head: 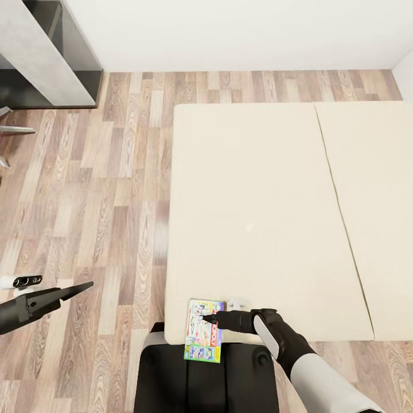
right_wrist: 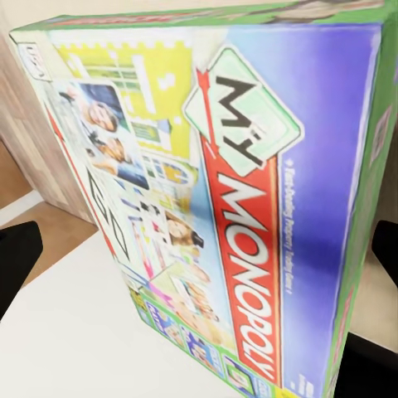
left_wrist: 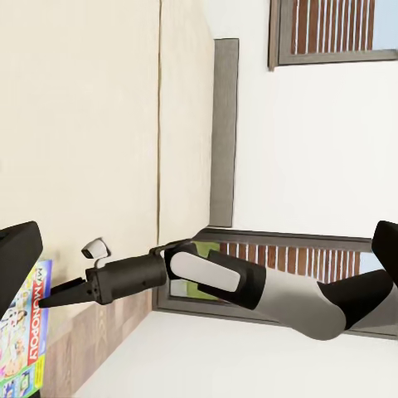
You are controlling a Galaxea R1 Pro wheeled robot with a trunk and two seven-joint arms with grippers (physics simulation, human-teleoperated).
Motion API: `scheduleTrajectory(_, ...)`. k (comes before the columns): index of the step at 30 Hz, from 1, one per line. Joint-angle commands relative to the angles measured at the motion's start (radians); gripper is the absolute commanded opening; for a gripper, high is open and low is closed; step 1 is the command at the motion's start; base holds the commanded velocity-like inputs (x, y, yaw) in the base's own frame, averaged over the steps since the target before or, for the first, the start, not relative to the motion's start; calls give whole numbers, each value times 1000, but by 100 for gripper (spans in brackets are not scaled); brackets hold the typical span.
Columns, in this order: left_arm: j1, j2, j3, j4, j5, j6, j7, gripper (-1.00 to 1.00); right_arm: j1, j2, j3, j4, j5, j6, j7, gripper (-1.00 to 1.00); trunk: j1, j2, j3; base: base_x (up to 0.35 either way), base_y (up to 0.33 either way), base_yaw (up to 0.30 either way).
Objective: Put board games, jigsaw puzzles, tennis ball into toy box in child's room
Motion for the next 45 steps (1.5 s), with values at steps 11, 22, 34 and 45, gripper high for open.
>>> scheduleTrajectory(11, 0, 0, 0, 0, 0, 11, -4, 100, 0, 0, 1, -1, -5, 6, -1, 100, 0, -1, -1, 0, 104, 0)
scheduleTrajectory(22, 0, 1, 0, 0, 0, 11, -4, 100, 0, 0, 1, -1, -5, 6, -1, 100, 0, -1, -1, 0, 65, 0)
scheduleTrajectory(34, 0, 1, 0, 0, 0, 11, -4, 100, 0, 0, 1, -1, -5, 6, -1, 100, 0, -1, -1, 0, 62, 0)
scheduleTrajectory(45, 0, 0, 0, 0, 0, 11, -4, 100, 0, 0, 1, -1, -5, 6, -1, 100, 0, -1, -1, 0, 58, 0)
